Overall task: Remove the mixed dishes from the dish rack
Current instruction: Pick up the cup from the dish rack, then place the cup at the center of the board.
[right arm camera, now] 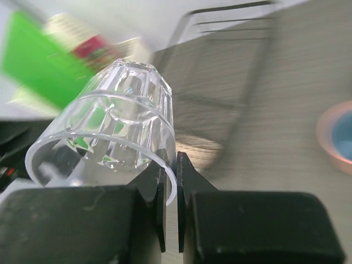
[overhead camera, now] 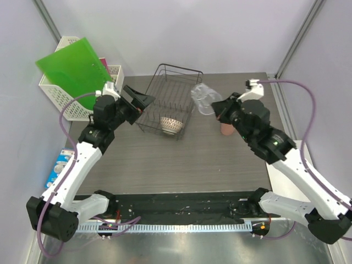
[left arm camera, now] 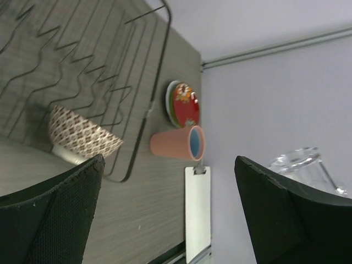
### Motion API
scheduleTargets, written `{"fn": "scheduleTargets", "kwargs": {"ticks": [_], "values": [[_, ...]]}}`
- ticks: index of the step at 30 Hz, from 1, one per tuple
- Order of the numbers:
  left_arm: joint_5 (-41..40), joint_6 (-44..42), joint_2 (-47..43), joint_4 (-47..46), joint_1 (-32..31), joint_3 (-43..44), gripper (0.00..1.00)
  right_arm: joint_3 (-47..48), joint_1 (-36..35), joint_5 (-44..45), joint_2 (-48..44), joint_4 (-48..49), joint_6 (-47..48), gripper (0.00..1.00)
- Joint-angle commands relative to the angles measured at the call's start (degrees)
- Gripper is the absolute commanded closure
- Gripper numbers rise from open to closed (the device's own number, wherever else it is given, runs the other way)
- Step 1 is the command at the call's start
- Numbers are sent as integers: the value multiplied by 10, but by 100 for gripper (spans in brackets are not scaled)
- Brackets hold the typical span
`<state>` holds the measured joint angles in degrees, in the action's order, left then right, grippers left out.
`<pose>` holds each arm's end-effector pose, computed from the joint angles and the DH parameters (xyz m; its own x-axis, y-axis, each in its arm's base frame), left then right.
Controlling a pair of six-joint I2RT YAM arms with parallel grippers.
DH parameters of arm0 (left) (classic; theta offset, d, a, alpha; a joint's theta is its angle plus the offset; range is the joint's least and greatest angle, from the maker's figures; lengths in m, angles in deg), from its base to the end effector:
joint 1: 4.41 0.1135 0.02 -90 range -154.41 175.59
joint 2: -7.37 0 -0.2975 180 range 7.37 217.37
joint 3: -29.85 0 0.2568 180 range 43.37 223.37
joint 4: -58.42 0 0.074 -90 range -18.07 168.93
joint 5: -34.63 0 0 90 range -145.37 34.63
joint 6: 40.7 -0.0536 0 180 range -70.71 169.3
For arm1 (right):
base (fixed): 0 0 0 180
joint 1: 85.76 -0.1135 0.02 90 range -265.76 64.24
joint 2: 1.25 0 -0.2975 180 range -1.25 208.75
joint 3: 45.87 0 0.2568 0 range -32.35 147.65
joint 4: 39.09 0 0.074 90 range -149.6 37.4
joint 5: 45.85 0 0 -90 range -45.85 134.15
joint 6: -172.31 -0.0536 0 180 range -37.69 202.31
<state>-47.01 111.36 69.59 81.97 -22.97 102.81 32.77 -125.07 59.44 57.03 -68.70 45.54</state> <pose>0.2416 -0.0894 0.3964 -0.4954 -0.7557 -0.4284 0.0248 0.4807 -0.8766 0.1857 0.1338 0.4357 -0.3449 0.4639 -0.8160 -0.2537 0.7909 0.5569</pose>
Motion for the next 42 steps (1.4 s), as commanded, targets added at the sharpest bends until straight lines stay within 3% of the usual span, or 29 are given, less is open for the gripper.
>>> {"fn": "scheduleTargets", "kwargs": {"ticks": [1, 5, 6, 9, 14, 20, 27, 42], "values": [[6, 15, -19, 34, 3, -43, 0, 61, 2, 228, -26, -316, -3, 99], [44, 41, -22, 14, 3, -76, 0, 31, 2, 195, -40, -355, -83, 99], [61, 37, -20, 26, 3, -85, 1, 6, 2, 173, -45, -366, -145, 99], [69, 18, -20, 53, 3, -78, 2, -12, 1, 203, -55, -407, -222, 99], [76, 12, -40, 66, 3, -97, 3, -3, 3, 236, -31, -497, -252, 99], [94, 19, -56, 68, 3, -122, 3, -25, 45, 175, 13, -502, -220, 99], [109, 11, -67, 81, 3, -136, 3, -83, 186, 37, 35, -423, -154, 99], [120, -14, -64, 108, 3, -156, 3, -83, 321, -71, 173, -329, -88, 99]]}}
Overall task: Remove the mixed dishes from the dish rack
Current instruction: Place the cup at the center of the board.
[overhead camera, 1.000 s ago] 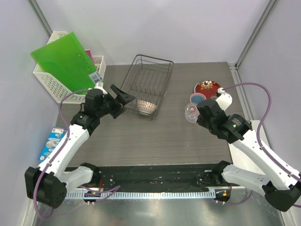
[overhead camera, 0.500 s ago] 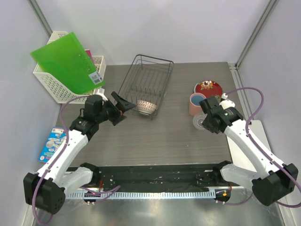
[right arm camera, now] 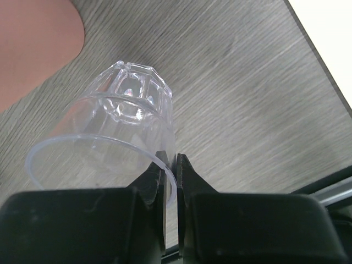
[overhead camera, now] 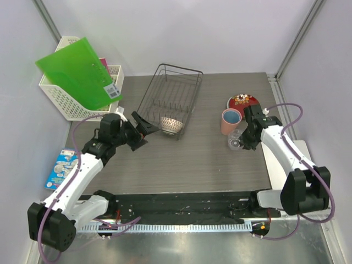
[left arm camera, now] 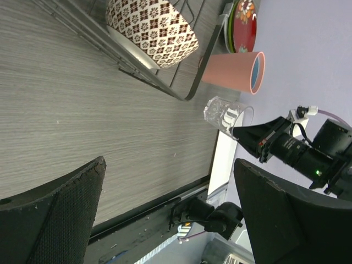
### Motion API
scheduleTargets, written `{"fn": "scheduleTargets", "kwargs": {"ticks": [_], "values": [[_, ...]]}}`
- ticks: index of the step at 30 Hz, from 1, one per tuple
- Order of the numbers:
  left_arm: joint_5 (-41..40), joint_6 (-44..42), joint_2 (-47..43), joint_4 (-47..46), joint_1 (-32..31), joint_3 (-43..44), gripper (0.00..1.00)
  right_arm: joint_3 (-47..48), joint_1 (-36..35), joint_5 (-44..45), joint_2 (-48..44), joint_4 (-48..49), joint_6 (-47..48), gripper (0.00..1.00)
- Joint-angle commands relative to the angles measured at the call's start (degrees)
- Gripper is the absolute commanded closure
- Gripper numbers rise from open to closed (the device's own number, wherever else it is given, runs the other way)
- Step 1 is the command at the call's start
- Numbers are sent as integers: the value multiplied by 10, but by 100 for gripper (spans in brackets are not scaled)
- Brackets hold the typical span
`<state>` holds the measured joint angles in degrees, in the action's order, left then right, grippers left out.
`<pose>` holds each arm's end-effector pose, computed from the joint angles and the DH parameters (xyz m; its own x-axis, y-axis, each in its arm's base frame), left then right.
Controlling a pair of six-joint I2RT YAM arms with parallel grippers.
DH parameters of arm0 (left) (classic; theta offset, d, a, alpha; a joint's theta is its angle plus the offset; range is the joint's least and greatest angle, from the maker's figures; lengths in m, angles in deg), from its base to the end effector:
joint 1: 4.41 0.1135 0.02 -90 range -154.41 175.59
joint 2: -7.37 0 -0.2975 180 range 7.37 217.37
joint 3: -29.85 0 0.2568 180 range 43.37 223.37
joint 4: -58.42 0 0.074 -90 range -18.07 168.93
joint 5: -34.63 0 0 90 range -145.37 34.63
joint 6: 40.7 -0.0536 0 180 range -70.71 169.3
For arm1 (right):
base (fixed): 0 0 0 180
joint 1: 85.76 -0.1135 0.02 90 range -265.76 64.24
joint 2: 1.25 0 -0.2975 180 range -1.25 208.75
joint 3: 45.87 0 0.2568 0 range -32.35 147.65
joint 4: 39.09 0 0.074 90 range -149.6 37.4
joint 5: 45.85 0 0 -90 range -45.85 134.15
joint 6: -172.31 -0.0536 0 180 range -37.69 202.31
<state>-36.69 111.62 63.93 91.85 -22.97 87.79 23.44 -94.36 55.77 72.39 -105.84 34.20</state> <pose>0.2017 -0.0858 0.3017 -0.7286 -0.6403 -0.2432 -0.1859 0.5266 -0.8295 0.2323 0.0242 0.2599 -0.6855 0.6338 -0.3583 0.6416 0.7585 0.1142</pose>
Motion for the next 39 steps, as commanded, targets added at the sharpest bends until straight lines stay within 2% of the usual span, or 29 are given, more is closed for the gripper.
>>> {"fn": "scheduleTargets", "kwargs": {"ticks": [1, 11, 14, 18, 26, 34, 37, 39], "values": [[16, -18, -7, 8, 3, -6, 3, 7, 16, -41, 23, 45, 29, 99], [18, -16, 8, 2, 3, -11, 3, -12, 64, -85, 70, 100, 65, 99], [19, -17, 11, 2, 3, -12, 2, -22, 75, -105, 80, 112, 76, 94], [12, -12, 12, 2, 3, -16, 2, -31, 76, -108, 74, 117, 88, 82], [1, -17, 15, 0, 3, -10, 0, -31, 76, -147, 19, 100, 106, 69], [0, -29, 22, 2, 3, -1, 0, -13, 76, -154, -33, 55, 117, 63], [-2, -40, 21, 2, 3, 1, 0, 1, 76, -185, -64, 53, 119, 62], [-8, -52, 19, 4, 2, 7, 0, 5, 76, -248, -104, 85, 119, 61]]}}
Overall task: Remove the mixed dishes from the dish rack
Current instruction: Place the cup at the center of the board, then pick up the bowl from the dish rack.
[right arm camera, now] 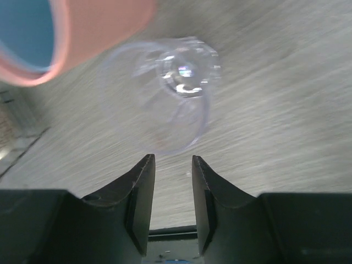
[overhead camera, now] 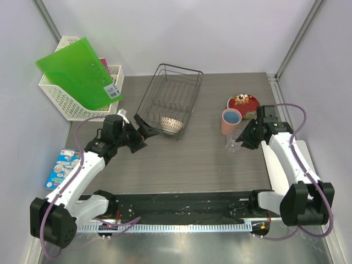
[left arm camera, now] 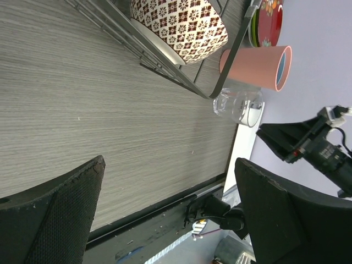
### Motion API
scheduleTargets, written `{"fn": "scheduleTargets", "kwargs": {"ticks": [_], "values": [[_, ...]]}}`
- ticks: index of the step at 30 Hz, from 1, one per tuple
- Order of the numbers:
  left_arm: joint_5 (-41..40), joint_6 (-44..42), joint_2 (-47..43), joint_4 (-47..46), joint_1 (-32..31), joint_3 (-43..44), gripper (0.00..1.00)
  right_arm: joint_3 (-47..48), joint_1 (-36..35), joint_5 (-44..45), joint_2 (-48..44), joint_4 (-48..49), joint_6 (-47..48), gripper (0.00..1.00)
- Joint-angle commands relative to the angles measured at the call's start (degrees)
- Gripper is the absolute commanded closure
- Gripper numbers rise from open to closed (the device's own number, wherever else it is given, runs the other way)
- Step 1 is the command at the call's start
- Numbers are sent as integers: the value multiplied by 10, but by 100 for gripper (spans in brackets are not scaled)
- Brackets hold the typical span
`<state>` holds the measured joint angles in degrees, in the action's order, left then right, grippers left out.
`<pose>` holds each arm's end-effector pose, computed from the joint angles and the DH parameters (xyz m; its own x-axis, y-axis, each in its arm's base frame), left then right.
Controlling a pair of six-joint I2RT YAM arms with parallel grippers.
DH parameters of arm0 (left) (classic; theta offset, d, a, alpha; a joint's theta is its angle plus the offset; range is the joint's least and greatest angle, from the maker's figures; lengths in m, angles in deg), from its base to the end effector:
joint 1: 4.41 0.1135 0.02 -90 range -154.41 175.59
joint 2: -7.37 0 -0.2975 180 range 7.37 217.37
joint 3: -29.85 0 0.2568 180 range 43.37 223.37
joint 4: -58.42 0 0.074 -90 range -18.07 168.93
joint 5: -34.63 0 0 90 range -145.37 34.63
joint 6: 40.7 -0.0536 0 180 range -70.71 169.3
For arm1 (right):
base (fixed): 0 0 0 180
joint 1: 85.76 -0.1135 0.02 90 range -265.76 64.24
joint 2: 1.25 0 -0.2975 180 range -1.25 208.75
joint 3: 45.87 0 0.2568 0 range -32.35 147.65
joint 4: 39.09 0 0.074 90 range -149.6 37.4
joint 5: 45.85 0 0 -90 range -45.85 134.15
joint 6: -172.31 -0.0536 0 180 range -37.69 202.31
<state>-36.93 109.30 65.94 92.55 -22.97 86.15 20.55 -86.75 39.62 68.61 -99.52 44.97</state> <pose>0.2050 -0.0867 0.2831 -0.7518 -0.6142 -0.2399 -0.2155 0.5727 -0.7909 0.2299 0.0082 0.2630 -0.7452 0.5919 -0.3071 0.5031 0.8014 0.3235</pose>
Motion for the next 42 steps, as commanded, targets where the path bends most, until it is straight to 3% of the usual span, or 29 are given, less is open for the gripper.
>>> {"fn": "scheduleTargets", "kwargs": {"ticks": [1, 6, 11, 18, 20, 23, 24, 27, 33, 42], "values": [[-9, -34, -1, -1, 3, 31, 0, 34, -3, -115, -83, 38, 11, 61], [-47, -76, 14, 17, 3, 69, 0, 34, -25, -216, -158, 167, -31, 53], [-87, -95, 44, 30, 1, 119, 0, 22, -69, -238, -181, 250, -48, 50], [-154, -89, 128, 49, -40, 193, 0, -10, -204, -176, -129, 377, -29, 49], [-174, -89, 140, 67, -50, 220, 0, -1, -238, -124, -104, 386, 1, 49], [-213, -91, 124, 86, -52, 229, 1, -14, -312, -31, -65, 428, 57, 45], [-225, -91, 117, 95, -52, 227, 1, -27, -327, -19, -61, 497, 74, 44], [-241, -93, 81, 98, -52, 205, 1, -33, -360, 2, -41, 553, 114, 42], [-234, -94, 38, 109, -52, 169, 0, 73, -361, -36, 86, 504, 192, 38], [-217, -96, -11, 121, -52, 110, 1, 140, -361, -47, 207, 501, 288, 45]]}}
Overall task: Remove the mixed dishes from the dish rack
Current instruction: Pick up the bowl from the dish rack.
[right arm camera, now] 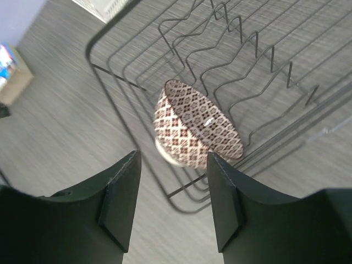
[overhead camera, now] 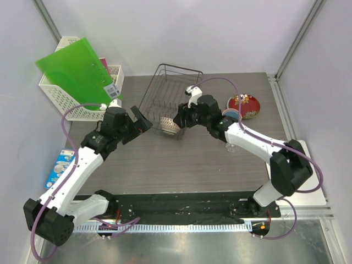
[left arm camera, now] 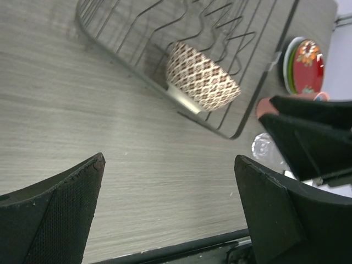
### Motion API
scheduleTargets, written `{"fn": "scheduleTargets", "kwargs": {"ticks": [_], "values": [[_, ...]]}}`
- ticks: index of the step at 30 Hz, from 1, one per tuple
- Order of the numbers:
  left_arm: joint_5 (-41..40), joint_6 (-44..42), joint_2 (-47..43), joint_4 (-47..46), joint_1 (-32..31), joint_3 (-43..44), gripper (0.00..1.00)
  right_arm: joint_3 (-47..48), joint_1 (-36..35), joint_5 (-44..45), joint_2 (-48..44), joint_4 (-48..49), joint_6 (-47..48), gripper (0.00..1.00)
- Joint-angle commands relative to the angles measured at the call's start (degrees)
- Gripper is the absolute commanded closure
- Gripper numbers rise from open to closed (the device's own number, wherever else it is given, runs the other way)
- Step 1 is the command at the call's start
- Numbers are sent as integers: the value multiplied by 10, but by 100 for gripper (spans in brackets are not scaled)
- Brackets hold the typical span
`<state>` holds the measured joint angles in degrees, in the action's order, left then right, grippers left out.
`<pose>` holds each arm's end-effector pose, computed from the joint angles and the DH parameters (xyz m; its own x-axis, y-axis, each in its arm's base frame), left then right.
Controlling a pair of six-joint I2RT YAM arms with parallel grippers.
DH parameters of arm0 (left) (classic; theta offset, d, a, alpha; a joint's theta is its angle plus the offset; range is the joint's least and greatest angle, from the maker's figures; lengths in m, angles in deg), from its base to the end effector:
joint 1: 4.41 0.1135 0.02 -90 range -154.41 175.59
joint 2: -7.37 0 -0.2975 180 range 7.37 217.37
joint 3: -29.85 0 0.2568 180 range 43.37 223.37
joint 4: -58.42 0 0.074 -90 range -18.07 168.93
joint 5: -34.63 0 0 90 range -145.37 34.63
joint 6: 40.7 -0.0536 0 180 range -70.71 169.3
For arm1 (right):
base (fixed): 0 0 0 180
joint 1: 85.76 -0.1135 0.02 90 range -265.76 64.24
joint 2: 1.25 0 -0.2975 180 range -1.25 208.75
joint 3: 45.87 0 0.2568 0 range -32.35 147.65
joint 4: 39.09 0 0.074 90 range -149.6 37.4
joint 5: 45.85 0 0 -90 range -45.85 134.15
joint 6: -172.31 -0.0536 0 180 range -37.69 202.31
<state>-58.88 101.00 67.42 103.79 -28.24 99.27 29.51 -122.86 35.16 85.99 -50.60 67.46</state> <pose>0.2099 -0.0891 0.3381 -0.6142 -0.5850 -0.5297 -0.2001 0.7646 -0.6126 0.2929 0.2320 0.3075 -0.4878 -0.0516 -0.8714 -0.6054 0.7392 0.2952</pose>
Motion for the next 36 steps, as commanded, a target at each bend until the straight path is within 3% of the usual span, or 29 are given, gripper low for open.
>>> {"fn": "scheduleTargets", "kwargs": {"ticks": [1, 18, 23, 30, 36], "values": [[3, -14, -30, 9, 1, -25, 1, 60, 1, -9, 42, 10, 68, 46], [9, -27, -33, 6, 1, -52, 0, 118, 2, -81, 142, -12, 105, 54], [11, -27, -30, 4, 2, -55, 0, 124, 8, -104, 158, -14, 102, 59], [14, -27, -25, 2, 2, -59, 0, 126, 15, -122, 166, -16, 101, 75], [25, -20, -20, -3, 1, -65, 0, 139, 26, -168, 180, -47, 110, 75]]}}
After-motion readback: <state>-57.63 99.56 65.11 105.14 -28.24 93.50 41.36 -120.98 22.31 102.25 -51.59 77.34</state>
